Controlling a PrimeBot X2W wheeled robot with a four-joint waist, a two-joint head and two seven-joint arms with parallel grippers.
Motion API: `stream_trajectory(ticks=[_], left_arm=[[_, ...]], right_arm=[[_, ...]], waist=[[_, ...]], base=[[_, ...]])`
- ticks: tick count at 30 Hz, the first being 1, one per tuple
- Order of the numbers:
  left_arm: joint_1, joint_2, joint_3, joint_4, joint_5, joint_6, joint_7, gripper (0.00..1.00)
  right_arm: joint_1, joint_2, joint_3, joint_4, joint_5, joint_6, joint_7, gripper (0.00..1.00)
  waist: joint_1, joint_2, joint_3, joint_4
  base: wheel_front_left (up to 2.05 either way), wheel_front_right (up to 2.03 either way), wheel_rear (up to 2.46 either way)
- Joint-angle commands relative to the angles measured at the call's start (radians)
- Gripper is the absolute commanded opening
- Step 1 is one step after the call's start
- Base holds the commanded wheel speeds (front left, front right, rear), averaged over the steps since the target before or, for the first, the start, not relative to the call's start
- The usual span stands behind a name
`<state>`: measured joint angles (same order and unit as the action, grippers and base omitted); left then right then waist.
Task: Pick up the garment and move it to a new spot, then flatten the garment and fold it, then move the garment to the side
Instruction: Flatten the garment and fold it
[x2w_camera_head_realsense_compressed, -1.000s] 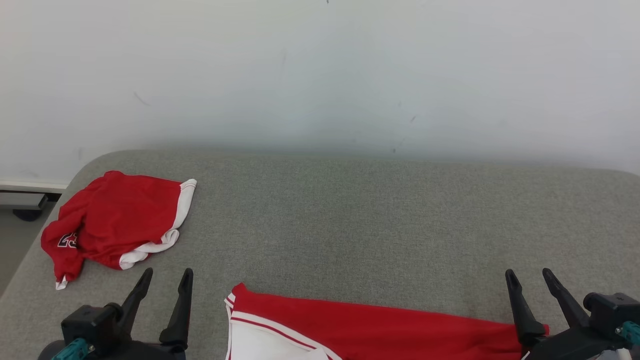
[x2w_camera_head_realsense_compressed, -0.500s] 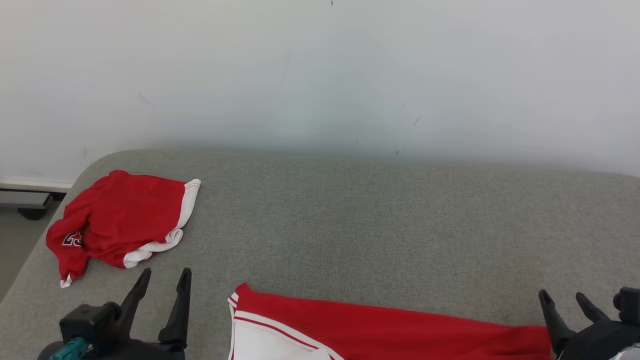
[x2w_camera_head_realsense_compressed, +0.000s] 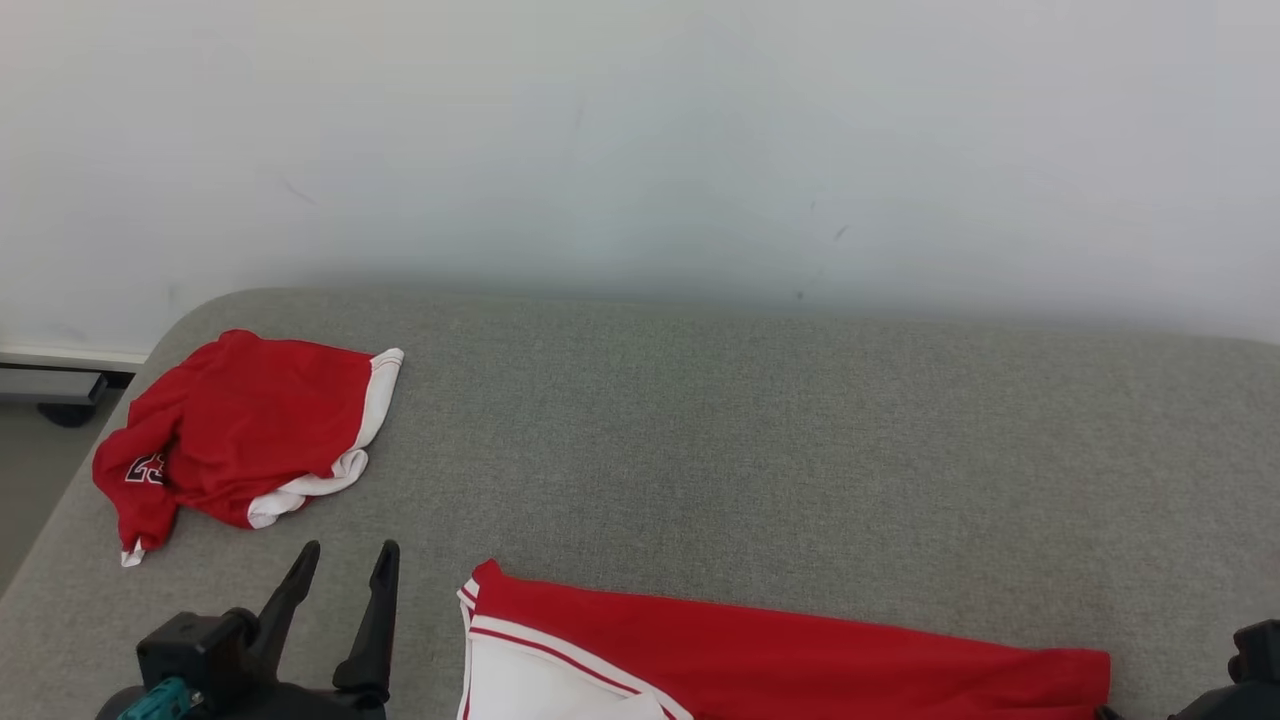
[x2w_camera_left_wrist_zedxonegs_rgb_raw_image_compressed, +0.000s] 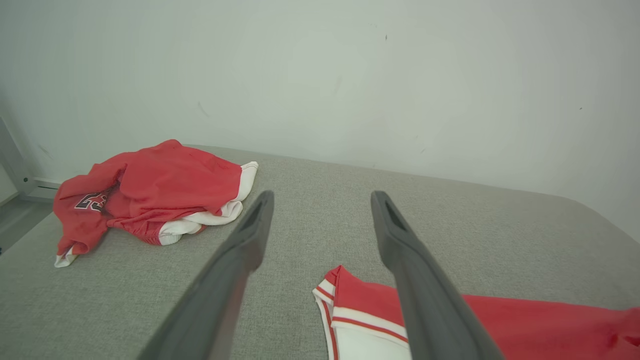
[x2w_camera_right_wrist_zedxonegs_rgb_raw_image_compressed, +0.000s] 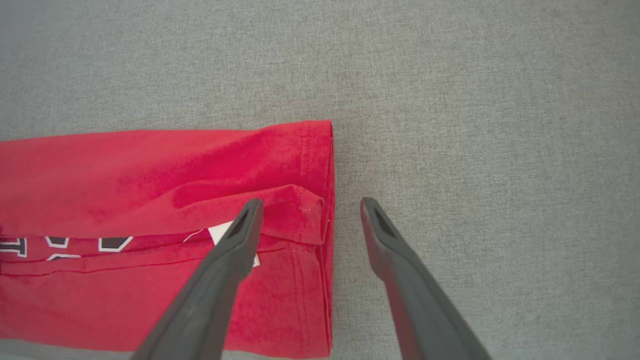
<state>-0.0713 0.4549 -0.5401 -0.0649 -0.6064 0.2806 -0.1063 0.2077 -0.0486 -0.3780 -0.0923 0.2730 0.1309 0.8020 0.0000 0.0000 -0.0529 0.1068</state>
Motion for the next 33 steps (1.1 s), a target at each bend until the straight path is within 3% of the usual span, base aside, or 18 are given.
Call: stream_trajectory(ticks=[1,13,33], left_arm=[[-0.011,-0.001,-0.002,0.000,-0.009,-0.004,-0.005,1.00],[-0.028,-0.015,-0.016,0.018,-0.019,-0.015,-0.008,1.00],[-0.042,-0.020,-0.024,0.028,-0.020,-0.024,-0.020,1.00]], right_arm=[[0.003,-0.003,0.006,0.005,-0.003,0.000,-0.004,1.00],[-0.035,-0.004,0.038,0.163,-0.015,0.000,-0.061,1.00],[-0.070,-0.003,0.018,0.274,-0.063,0.000,-0.050,1.00]], waist=[[0.0000,0.0000,0.005,0.002],[0.0000,0.0000,0.027,0.016],[0.0000,0.0000,0.043,0.029]], base=[[0.00,0.00,0.00],[0.00,0.00,0.00],[0.00,0.00,0.00]])
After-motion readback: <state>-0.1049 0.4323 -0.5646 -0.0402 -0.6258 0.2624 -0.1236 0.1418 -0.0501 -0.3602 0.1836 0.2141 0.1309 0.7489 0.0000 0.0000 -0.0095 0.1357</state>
